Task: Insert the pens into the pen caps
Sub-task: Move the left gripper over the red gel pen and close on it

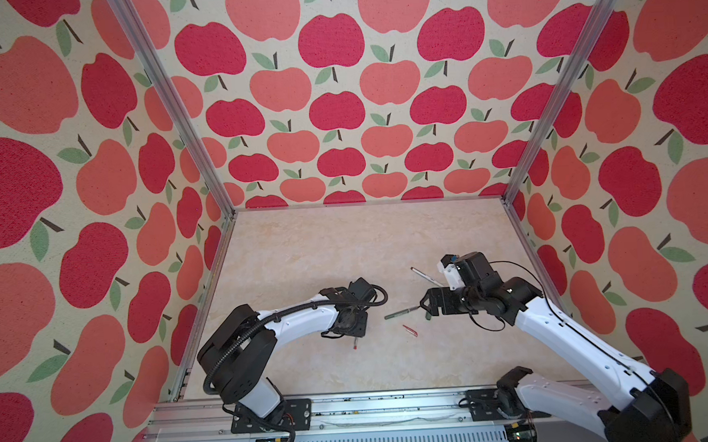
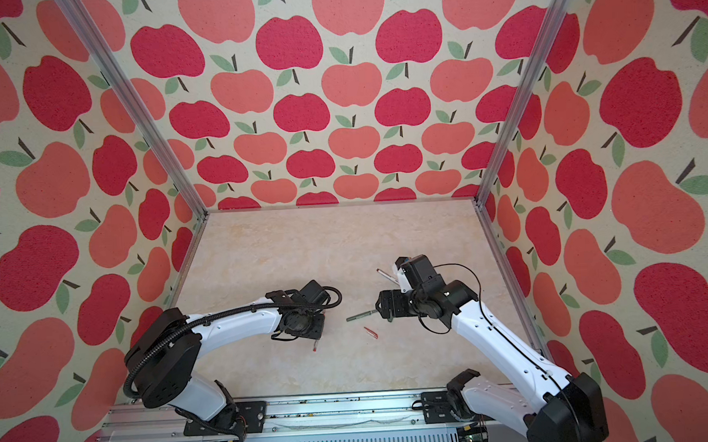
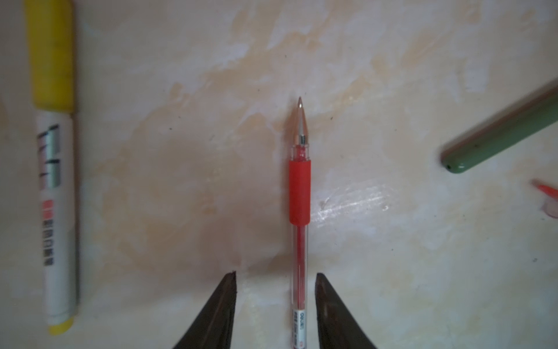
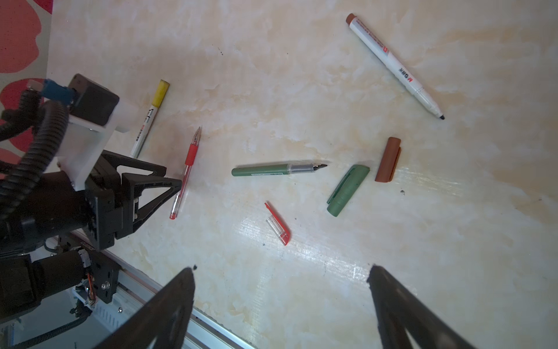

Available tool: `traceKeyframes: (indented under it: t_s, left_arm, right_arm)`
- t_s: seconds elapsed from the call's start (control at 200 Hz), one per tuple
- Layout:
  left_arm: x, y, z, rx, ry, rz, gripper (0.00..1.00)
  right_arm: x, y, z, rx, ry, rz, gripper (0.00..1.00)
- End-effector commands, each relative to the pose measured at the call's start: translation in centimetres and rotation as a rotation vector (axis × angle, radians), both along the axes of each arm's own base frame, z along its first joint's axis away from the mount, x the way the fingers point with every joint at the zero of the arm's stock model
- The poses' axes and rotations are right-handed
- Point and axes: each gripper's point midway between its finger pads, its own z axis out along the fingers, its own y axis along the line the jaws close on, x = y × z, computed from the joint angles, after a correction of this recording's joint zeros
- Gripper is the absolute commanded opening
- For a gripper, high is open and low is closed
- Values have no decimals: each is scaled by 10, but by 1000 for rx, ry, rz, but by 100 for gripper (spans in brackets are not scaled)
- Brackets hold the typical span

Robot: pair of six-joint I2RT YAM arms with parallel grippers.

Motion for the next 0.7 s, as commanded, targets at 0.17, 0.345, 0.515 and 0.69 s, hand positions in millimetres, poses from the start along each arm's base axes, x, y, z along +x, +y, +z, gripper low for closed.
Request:
traceKeyframes:
  t_s: [0.17, 0.345, 0.515, 0.69]
  left_arm:
    - [4, -13, -11, 25, 27, -37, 35]
    - [-5, -7, -9, 62, 43, -47, 35]
    - [-17, -5, -3, 80, 49, -57, 35]
    - [-19, -2, -10, 102, 55, -55, 31]
  right_arm:
    - [-3, -2, 3, 3, 3, -5, 93]
    - [-1, -3, 6, -2, -13, -3, 93]
    - [1, -3, 5, -7, -19, -6, 93]
    - [3, -4, 6, -4, -29, -12, 93]
